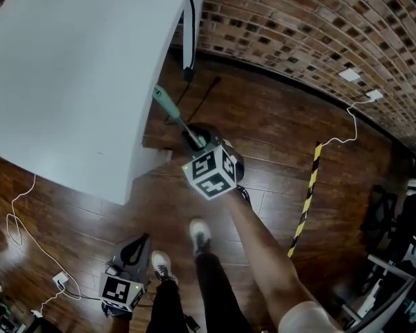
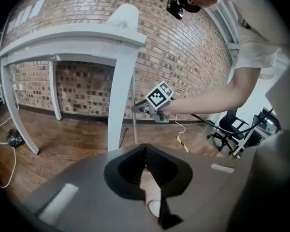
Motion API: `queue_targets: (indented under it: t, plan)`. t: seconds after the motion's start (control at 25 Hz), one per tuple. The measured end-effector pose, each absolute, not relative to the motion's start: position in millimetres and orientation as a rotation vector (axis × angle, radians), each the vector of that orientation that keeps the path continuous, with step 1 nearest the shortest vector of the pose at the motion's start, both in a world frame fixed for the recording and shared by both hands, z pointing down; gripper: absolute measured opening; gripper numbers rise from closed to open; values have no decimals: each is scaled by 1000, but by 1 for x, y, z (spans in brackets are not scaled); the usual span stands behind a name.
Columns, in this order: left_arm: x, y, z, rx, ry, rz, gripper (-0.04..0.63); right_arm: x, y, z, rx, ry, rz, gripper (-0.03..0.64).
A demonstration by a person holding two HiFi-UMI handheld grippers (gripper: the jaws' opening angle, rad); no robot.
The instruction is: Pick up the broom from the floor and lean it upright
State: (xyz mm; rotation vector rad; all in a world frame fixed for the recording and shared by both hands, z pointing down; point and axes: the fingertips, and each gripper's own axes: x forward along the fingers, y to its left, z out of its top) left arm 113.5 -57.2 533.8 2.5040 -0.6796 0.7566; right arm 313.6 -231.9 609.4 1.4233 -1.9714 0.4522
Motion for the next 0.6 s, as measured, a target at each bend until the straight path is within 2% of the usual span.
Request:
queue_targets:
  t: [0.16,0.32,0.6]
  plan:
    - [122,-47,535,2496,-648,725,0,305,-231,605,1413,-1986,370,115]
    - [137,-39,526,2469,-598,695,0,304,-227,608,1412,-1987,343,158]
    - [116,-41,538,2480,-630,723,0,309,-227,611,1459,-1976,374,160]
